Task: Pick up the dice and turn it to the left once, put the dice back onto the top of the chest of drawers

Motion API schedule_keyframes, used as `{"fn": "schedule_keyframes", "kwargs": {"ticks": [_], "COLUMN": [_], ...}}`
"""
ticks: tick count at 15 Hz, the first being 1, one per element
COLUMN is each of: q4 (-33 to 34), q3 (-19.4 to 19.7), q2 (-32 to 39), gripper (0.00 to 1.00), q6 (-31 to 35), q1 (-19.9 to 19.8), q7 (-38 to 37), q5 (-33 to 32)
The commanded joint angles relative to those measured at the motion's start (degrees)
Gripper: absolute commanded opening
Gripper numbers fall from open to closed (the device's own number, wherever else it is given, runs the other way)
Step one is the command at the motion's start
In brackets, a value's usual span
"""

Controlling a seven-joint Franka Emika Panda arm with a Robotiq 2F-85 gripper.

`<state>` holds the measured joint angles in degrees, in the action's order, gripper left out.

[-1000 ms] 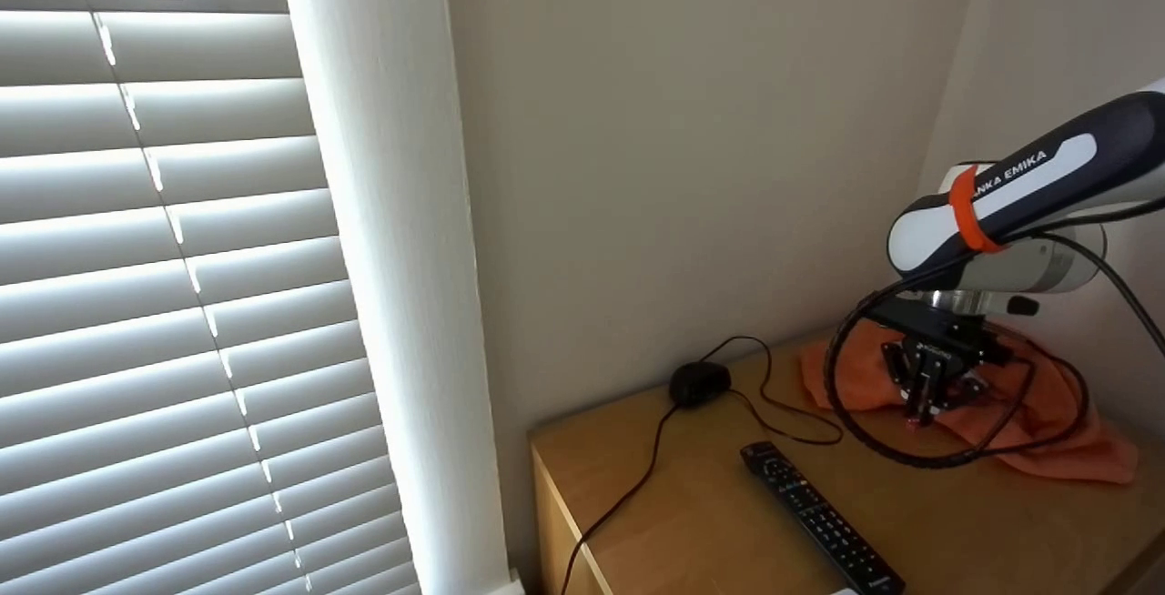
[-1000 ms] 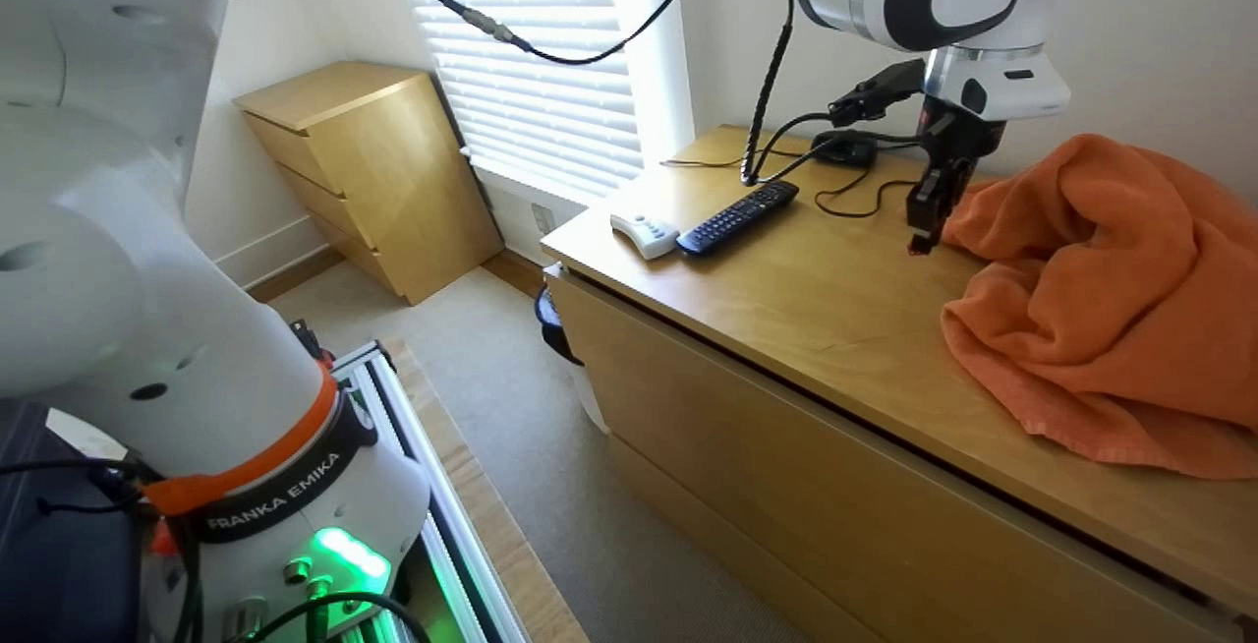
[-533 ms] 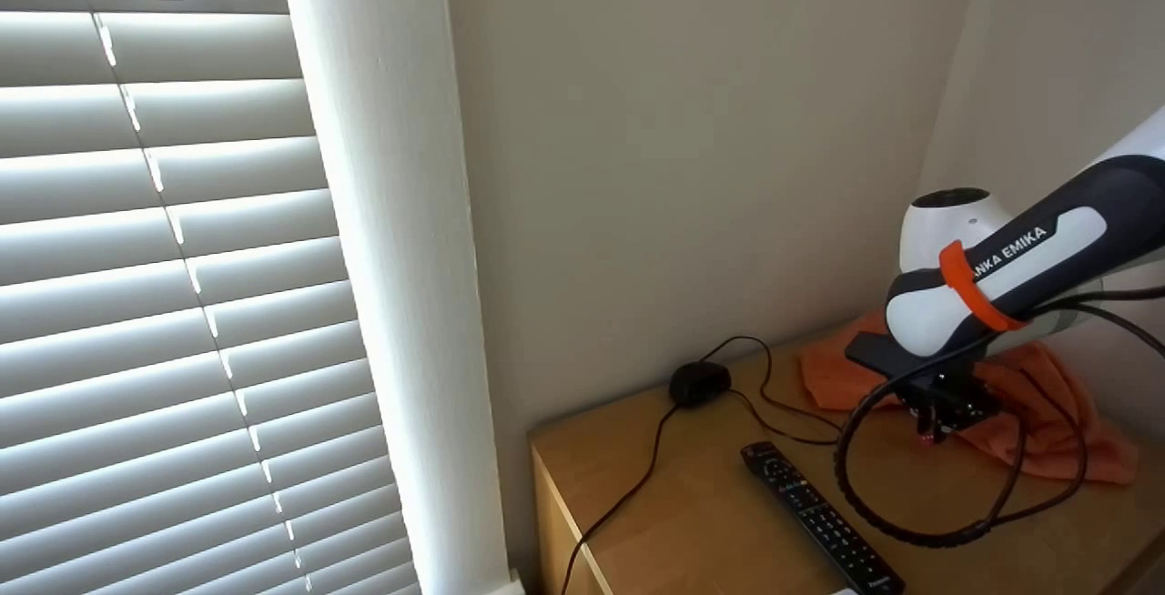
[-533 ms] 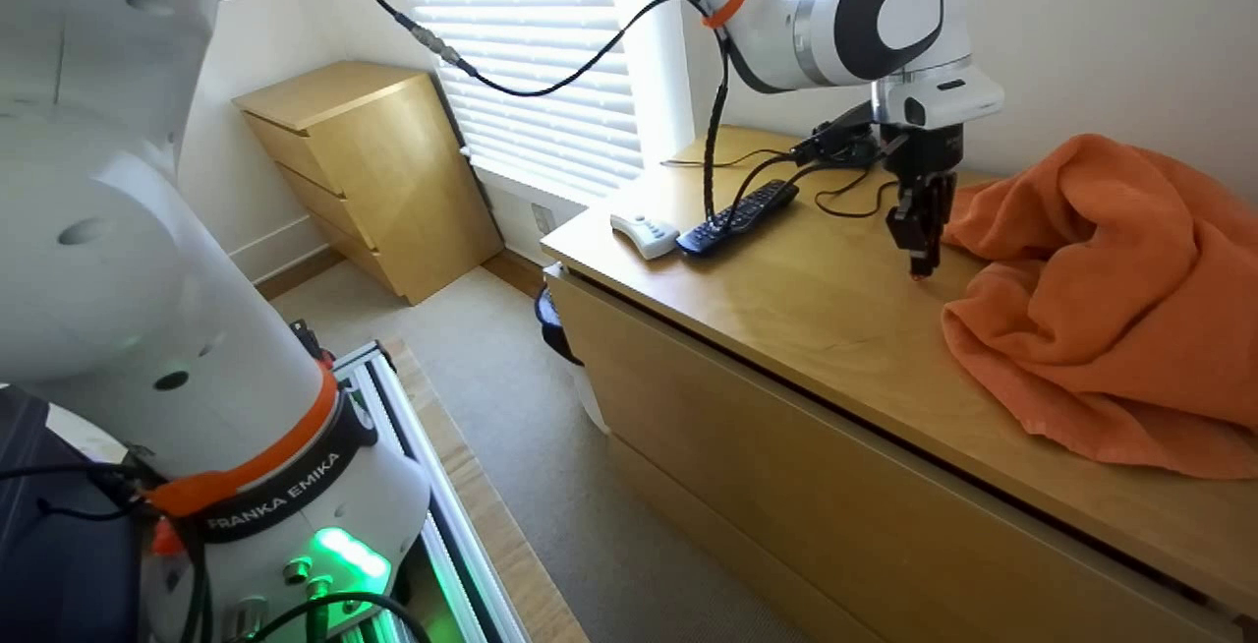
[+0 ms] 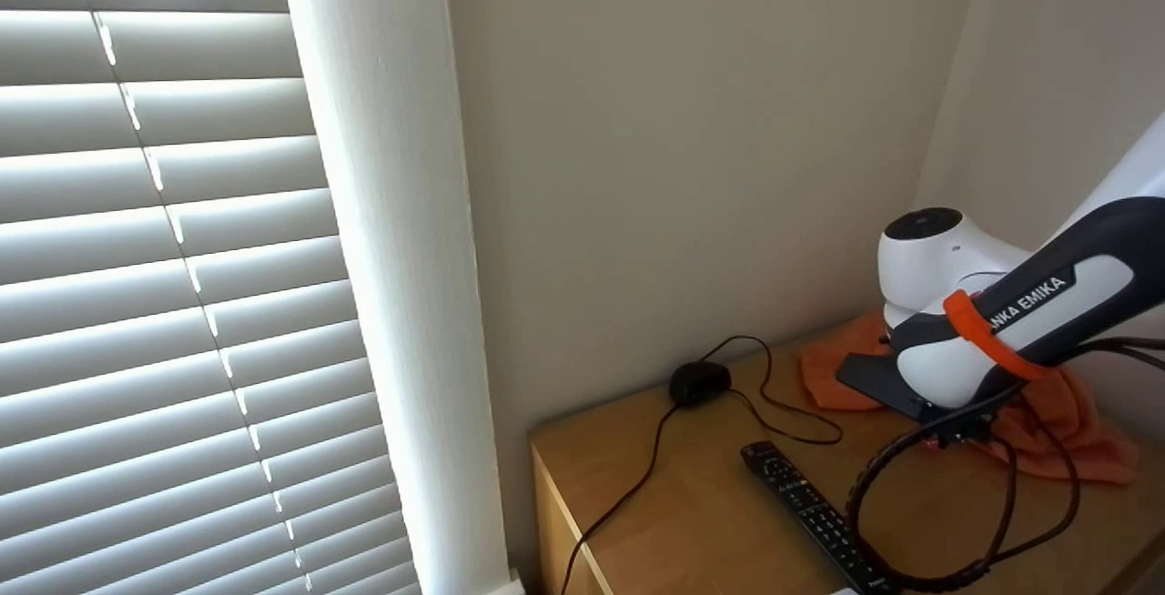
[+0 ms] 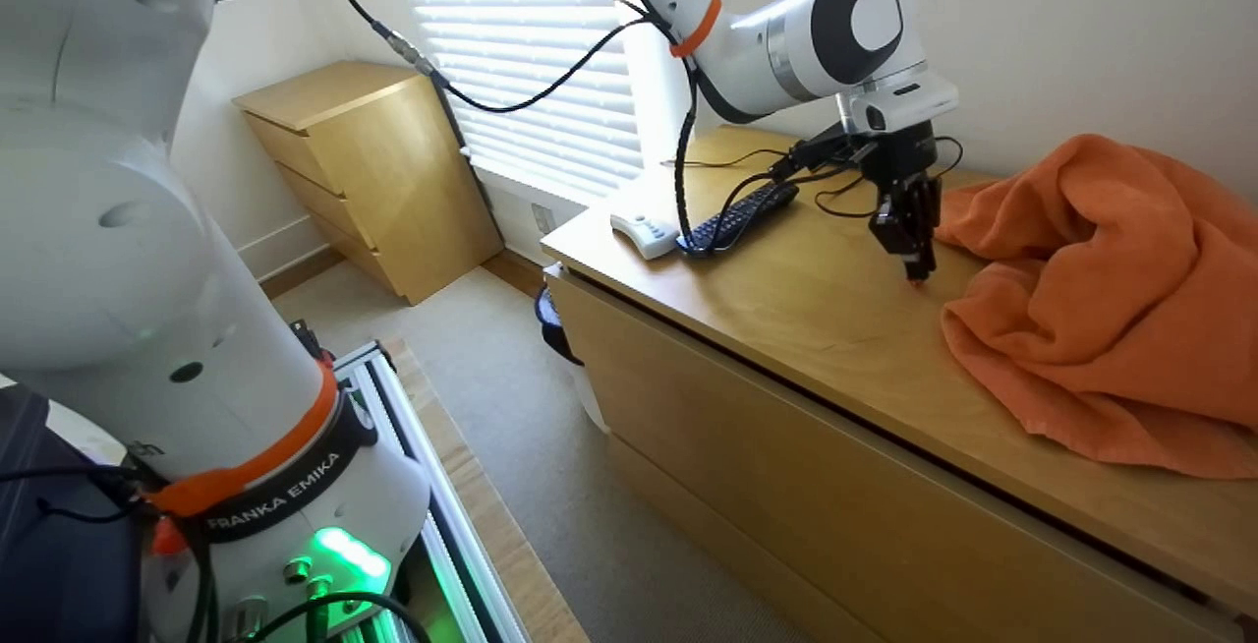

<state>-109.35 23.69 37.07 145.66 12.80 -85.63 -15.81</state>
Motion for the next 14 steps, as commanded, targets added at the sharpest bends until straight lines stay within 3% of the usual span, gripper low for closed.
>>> {"fn": "schedule_keyframes", "kwargs": {"ticks": [1,9,10,11,13,14], "q4": [-2.4,-2.7,-2.7,-2.9,-3.1,-3.4], "q3": [2.5,3.1,2.8,2.3,1.1,0.6], "q2": [0.2,1.5,1.4,1.2,0.5,0.1], "gripper": [0.04,0.05,0.18,0.43,0.46,0.55], "q6": [1.5,0.5,0.2,0.3,-0.1,-0.1], "q1": [3.7,6.7,6.6,6.2,5.3,4.8], "q7": [-7.4,-18.8,-19.8,-20.6,-21.2,-21.4], "q5": [-6.7,-18.6,-19.7,-20.4,-20.8,-20.6]}}
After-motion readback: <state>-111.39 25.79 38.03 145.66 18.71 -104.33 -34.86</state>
